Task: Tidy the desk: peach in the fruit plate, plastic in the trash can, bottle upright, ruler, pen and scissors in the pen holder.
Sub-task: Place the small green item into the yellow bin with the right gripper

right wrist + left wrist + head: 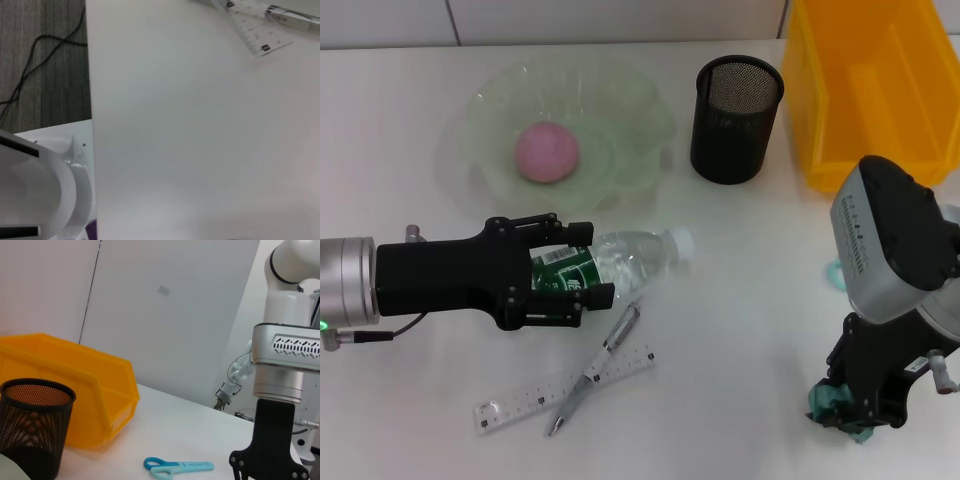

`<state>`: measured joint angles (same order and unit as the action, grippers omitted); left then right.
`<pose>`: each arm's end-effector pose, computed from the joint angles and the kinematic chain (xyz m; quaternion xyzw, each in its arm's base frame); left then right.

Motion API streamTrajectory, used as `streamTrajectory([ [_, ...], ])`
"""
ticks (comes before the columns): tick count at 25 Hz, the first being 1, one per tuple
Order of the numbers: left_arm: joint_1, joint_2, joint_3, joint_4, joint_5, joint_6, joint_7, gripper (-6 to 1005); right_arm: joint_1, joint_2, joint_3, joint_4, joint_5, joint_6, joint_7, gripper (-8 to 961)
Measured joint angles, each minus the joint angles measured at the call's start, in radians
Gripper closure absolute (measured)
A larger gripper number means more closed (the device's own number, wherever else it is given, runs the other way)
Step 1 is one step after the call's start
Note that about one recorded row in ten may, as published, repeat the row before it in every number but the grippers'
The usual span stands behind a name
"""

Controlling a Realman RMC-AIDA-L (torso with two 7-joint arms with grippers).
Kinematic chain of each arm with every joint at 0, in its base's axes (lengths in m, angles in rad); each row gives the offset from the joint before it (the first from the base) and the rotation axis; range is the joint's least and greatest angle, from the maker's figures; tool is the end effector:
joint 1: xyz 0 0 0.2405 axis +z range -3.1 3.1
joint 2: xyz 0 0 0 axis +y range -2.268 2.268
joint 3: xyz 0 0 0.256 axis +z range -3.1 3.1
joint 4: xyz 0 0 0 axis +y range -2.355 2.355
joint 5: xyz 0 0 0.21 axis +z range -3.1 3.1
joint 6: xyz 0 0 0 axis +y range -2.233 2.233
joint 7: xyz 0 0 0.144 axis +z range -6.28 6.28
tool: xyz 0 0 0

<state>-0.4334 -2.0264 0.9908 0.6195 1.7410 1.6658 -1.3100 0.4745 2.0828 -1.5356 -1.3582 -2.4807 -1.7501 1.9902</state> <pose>-0.2582 0.2916 -0.0084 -0.9437 -0.1725 -0.2788 0.0436 0.2051 0.2847 -0.0285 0.9687 -0.0822 0.2292 0.0487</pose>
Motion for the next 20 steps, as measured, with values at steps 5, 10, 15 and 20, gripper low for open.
streamTrajectory([
  [5,-0.001,0.0,0.0,0.0,0.0,0.0,0.0,166,-0.015,-0.001,0.101,-0.051,0.025,0.0,-0.009,719],
  [10,-0.001,0.001,0.0,0.0,0.0,0.0,0.0,166,-0.02,-0.002,0.44,-0.098,0.222,0.02,-0.072,776],
  [15,0.006,0.0,0.0,0.0,0.001,0.0,0.0,166,-0.019,-0.002,0.681,0.025,0.466,0.295,-0.177,800],
  [20,0.009,0.0,0.0,0.0,0.001,0.0,0.0,167,-0.005,-0.001,0.704,0.302,0.742,0.671,-0.403,801],
])
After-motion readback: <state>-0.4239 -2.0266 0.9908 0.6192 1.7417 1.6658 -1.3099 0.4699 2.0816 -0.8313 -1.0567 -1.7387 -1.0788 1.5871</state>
